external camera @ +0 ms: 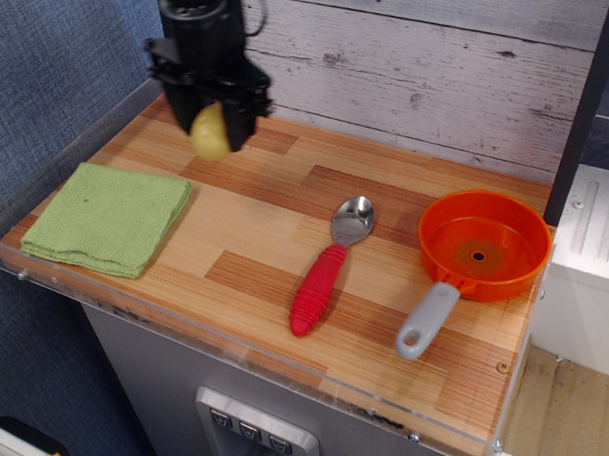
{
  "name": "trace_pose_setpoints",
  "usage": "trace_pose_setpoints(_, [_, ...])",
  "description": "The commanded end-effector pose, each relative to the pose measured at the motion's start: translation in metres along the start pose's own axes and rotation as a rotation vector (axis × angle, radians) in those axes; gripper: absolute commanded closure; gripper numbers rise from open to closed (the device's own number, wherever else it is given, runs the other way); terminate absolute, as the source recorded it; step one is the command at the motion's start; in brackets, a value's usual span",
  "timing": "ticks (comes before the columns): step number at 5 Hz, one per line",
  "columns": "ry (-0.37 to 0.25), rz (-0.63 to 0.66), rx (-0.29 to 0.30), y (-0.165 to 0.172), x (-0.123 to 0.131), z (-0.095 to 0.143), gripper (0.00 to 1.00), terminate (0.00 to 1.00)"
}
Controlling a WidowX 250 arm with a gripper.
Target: Move the egg to the back middle of the table.
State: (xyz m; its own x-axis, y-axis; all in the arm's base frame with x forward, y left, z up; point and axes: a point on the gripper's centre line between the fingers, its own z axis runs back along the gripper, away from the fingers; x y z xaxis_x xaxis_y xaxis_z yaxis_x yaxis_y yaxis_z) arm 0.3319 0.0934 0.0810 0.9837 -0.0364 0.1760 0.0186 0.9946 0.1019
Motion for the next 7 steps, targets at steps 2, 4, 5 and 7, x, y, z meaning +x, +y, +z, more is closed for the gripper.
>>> trace_pose_setpoints(2, [-0.107,-0.004,0.024,-0.017,0.037,-0.006,1.00,0.00])
trace_pose_setpoints(4, [-0.111,0.045,-0.007,-0.036,0.052,-0.018,1.00,0.00])
trace_pose_setpoints(5, [-0.098,0.056,-0.018,-0.044,0.057,-0.027,1.00,0.00])
trace_pose_setpoints(7, [-0.108,0.097,-0.043,-0.054,0.061,-0.038,1.00,0.00])
